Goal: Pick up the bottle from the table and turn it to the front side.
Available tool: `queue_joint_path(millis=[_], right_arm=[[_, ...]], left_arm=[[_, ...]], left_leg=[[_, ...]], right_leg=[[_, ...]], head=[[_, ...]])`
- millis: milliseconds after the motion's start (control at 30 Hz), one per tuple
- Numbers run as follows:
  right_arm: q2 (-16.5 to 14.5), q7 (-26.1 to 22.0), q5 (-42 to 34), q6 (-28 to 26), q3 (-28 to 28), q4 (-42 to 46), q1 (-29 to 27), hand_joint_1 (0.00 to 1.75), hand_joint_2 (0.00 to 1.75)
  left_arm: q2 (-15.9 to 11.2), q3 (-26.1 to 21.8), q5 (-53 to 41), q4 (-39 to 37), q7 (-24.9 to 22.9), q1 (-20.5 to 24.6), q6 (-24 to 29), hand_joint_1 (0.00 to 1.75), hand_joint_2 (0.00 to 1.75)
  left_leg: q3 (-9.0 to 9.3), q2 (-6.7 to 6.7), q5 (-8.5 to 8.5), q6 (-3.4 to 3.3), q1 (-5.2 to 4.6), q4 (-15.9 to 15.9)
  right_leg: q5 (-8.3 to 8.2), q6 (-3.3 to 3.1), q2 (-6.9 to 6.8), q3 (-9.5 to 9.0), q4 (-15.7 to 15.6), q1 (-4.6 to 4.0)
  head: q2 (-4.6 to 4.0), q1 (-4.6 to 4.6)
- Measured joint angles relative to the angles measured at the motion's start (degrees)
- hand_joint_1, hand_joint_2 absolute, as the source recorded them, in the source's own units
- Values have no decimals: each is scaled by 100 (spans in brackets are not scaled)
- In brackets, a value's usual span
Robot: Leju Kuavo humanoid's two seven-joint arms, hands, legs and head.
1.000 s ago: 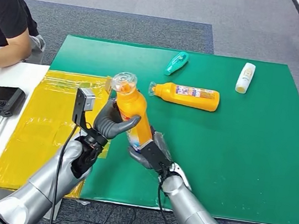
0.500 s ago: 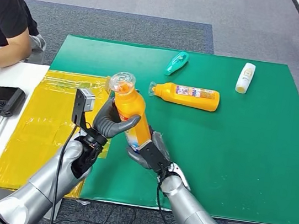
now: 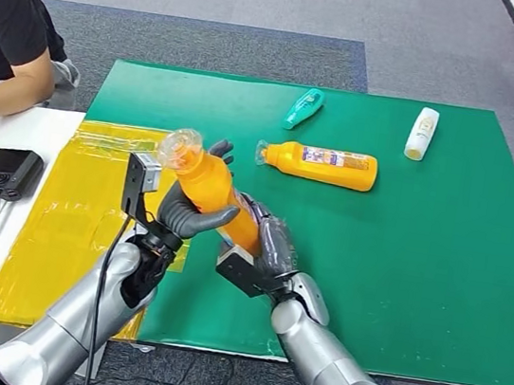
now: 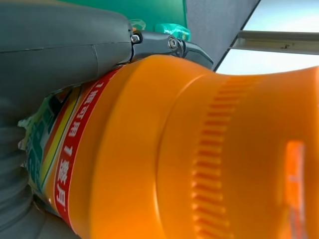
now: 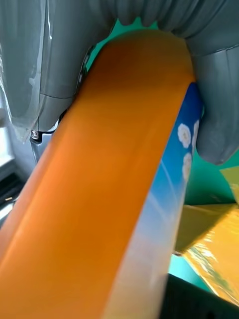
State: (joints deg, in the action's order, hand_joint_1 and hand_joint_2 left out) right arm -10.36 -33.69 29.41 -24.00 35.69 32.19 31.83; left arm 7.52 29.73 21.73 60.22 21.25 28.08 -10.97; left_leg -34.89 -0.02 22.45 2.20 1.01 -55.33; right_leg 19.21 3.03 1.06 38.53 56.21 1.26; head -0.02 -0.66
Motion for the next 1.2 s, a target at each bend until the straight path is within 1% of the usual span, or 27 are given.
queue_joint_path(millis=[33, 67, 167, 200, 667, 867, 1000, 1033, 1100, 1133, 1167, 1200], right_arm=[[0, 32, 72, -108, 33, 3, 3, 175, 175], [0, 56, 119, -177, 62, 6, 5, 175, 175], [0, 87, 148, -232, 124, 10, 20, 175, 175], [0, 90, 144, -233, 137, 11, 26, 175, 175], [0, 85, 97, -244, 245, 9, 79, 175, 175], [0, -22, -248, -46, 285, 8, 78, 175, 175], [0, -148, -526, 76, 271, 7, 48, 175, 175], [0, -180, -586, 93, 265, 7, 38, 168, 175], [-1, -246, -708, 111, 247, 7, 20, 107, 175], [-2, -271, -760, 114, 236, 7, 12, 64, 175], [-7, -293, -806, 112, 224, 7, 3, 26, 175], [-13, -314, -839, 110, 208, 7, -9, 13, 175]], left_arm=[[-1, -2, 0, 0, -10, 5, 2, 0, 175], [-2, -4, 1, -1, -19, 11, 2, 8, 175], [-4, -12, 3, -7, -28, 28, 24, 139, 175], [-4, -15, 4, -9, -27, 30, 44, 175, 175], [3, -49, -72, -13, 151, 31, 255, 175, 175], [5, -59, -184, -12, 253, 31, 380, 175, 175], [-56, -89, -318, 38, 315, -2, 476, 175, 175], [-88, -102, -368, 70, 327, -24, 496, 175, 175], [-159, -130, -479, 157, 350, -83, 544, 175, 175], [-196, -143, -528, 205, 358, -115, 571, 175, 175], [-229, -153, -570, 253, 364, -143, 599, 175, 175], [-262, -163, -602, 299, 368, -164, 636, 175, 175]], left_leg=[[-1, 0, 0, 0, 0, 0], [-1, 0, -1, 1, 0, 0], [-6, 0, -5, 3, 0, 0], [-8, 0, -6, 3, 0, 0], [-22, 0, -14, 5, 0, 0], [-26, 0, -16, 2, 0, 0], [-29, 0, -16, 2, 0, 0], [-30, 0, -16, 2, 0, 0], [-31, 0, -17, 3, 0, 0], [-33, 1, -17, 3, 0, 0], [-34, 1, -18, 4, 0, 0], [-36, 1, -18, 4, 0, 0]], right_leg=[[-1, -1, 0, 1, 0, 0], [-1, -2, 0, 2, 0, 0], [-4, -5, 0, 7, 0, 0], [-6, -6, 0, 9, 0, 0], [-14, -6, 0, 24, 0, 0], [-16, -7, 0, 25, 0, 0], [-17, -7, 0, 28, 0, 0], [-17, -7, 0, 29, 1, 0], [-17, -7, 0, 32, 1, 0], [-17, -7, 0, 33, 1, 0], [-18, -7, 1, 35, 1, 0], [-18, -7, 1, 37, 1, 0]], head=[[0, 0], [0, -1], [1, 0], [1, 1], [0, 0], [0, 0], [0, 1], [0, 0], [0, 1], [0, 1], [0, 0], [0, 0]])
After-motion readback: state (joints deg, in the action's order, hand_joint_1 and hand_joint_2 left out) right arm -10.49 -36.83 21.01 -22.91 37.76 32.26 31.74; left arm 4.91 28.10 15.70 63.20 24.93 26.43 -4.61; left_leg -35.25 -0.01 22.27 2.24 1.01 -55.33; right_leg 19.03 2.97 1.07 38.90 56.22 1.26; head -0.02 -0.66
